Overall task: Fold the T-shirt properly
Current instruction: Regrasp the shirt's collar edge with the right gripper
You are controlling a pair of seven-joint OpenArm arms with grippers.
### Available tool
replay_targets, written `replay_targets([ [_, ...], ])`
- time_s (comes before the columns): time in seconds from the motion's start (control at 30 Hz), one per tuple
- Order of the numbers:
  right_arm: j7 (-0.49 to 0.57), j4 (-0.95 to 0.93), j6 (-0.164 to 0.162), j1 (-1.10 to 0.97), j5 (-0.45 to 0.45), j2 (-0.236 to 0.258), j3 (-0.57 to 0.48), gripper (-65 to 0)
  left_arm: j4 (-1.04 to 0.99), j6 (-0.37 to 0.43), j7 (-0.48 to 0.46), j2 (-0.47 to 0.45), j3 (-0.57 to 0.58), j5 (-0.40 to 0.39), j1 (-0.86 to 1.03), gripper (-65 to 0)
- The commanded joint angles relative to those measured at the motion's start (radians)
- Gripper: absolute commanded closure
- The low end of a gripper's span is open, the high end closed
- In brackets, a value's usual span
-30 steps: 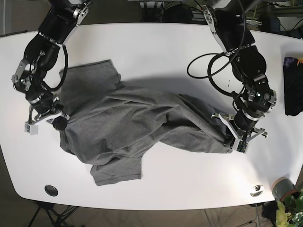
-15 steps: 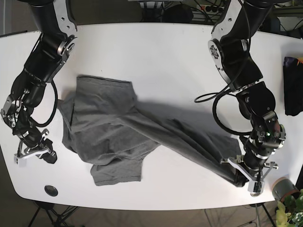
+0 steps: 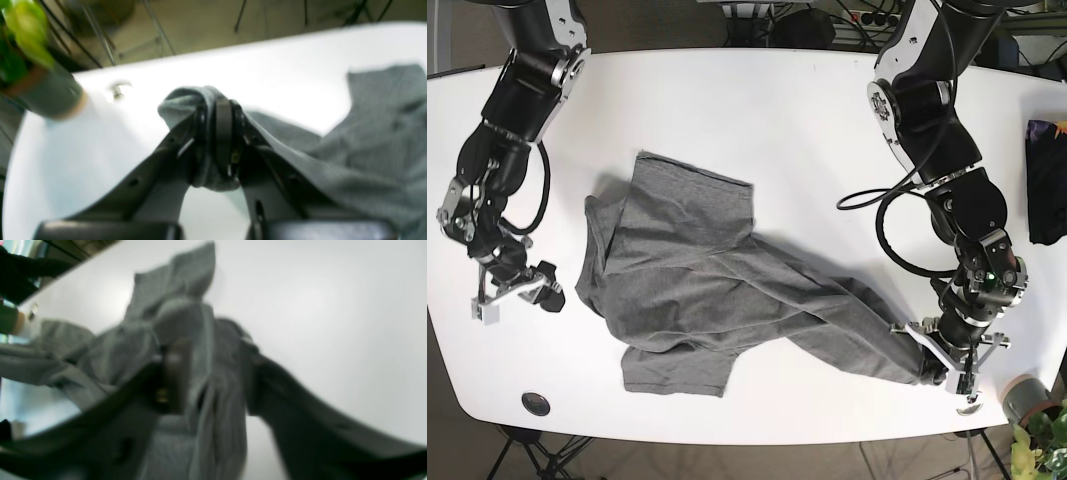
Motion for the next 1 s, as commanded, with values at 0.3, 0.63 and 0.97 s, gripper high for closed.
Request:
replay_targets([
  [0.3, 0.006, 0.287, 0.013, -0.286, 0.114, -0.142, -0.002, -39.3, 0.019, 0.000, -0.029, -0.038, -0.006, -0.023, 0.086, 0.0],
  [0.63, 0.006, 0.279, 0.011, -0.409, 0.111, -0.209, -0.002, -40.0, 0.019, 0.000, -0.029, -0.065, -0.006, -0.024, 0.118, 0.0],
  [0.97, 0.006, 0.244, 0.011, -0.467, 0.111, -0.217, -0.043, -40.1, 0.018, -0.002, -0.029, -0.065, -0.006, -0.024, 0.135, 0.0],
])
